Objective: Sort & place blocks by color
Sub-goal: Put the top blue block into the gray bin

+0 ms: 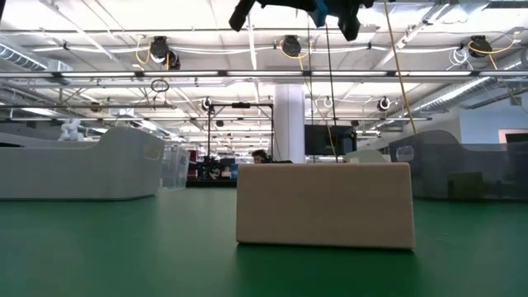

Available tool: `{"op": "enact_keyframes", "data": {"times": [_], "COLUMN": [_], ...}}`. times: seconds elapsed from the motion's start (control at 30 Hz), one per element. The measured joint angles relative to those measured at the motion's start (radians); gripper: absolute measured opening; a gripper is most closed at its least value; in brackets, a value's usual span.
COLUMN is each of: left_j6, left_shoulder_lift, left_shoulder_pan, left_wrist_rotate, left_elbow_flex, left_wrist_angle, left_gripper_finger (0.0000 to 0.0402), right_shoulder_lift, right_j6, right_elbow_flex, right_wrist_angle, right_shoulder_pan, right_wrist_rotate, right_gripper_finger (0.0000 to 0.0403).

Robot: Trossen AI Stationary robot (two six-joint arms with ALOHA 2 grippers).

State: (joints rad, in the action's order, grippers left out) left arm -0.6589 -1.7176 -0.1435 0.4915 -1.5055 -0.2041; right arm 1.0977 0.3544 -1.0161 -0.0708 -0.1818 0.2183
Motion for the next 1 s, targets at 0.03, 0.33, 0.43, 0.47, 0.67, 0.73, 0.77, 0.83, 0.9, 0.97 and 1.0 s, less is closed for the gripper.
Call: {"op": "enact_keyframes", "data": {"times": [0.03, 0.33, 0.43, 0.47, 0.67, 0.73, 0.77, 0.83, 0.9, 0.97, 1.0], "left_j6": [-0.006, -0.087, -0.106, -0.103, -0.121, -0.094, -0.084, -0.102, -0.129, -0.109, -0.086], "left_shoulder_lift": [0.0, 0.0, 0.0, 0.0, 0.0, 0.0, 0.0, 0.0, 0.0, 0.005, 0.013], "left_shoulder_pan": [0.0, 0.007, 0.007, 0.005, 0.004, 0.004, 0.004, 0.004, 0.005, 0.006, 0.003], "left_wrist_rotate": [0.0, 0.003, -0.002, -0.003, -0.008, -0.008, -0.008, -0.009, -0.048, -0.121, -0.156], "left_elbow_flex": [0.0, 0.0, 0.0, 0.0, 0.0, 0.0, 0.0, 0.0, 0.0, 0.0, 0.0], "left_wrist_angle": [0.002, 0.008, 0.011, 0.013, 0.016, 0.013, 0.012, 0.003, -0.008, -0.009, -0.014], "left_gripper_finger": [0.0012, 0.0012, 0.0012, 0.0012, 0.0012, 0.0012, 0.0012, 0.0012, 0.0012, 0.0012, 0.0012], "right_shoulder_lift": [0.0, -0.001, -0.001, -0.001, -0.001, -0.001, -0.001, -0.001, 0.0, -0.008, -0.011], "right_j6": [-0.002, -0.001, 0.001, 0.005, 0.026, 0.026, 0.025, 0.022, 0.02, 0.02, 0.018], "right_elbow_flex": [0.0, 0.0, 0.0, 0.0, 0.0, 0.0, 0.0, 0.0, 0.0, 0.0, 0.0], "right_wrist_angle": [0.0, 0.0, 0.0, 0.0, 0.0, 0.0, 0.0, 0.0, -0.004, -0.016, -0.014], "right_shoulder_pan": [0.0, 0.0, 0.0, 0.001, 0.005, 0.009, 0.013, 0.019, 0.02, 0.019, 0.017], "right_wrist_rotate": [0.01, 0.027, 0.073, 0.078, 0.1, 0.1, 0.1, 0.101, 0.108, 0.13, 0.134], "right_gripper_finger": [0.0112, 0.0112, 0.0112, 0.0112, 0.0112, 0.0112, 0.0112, 0.0112, 0.0112, 0.0112, 0.0112]}}
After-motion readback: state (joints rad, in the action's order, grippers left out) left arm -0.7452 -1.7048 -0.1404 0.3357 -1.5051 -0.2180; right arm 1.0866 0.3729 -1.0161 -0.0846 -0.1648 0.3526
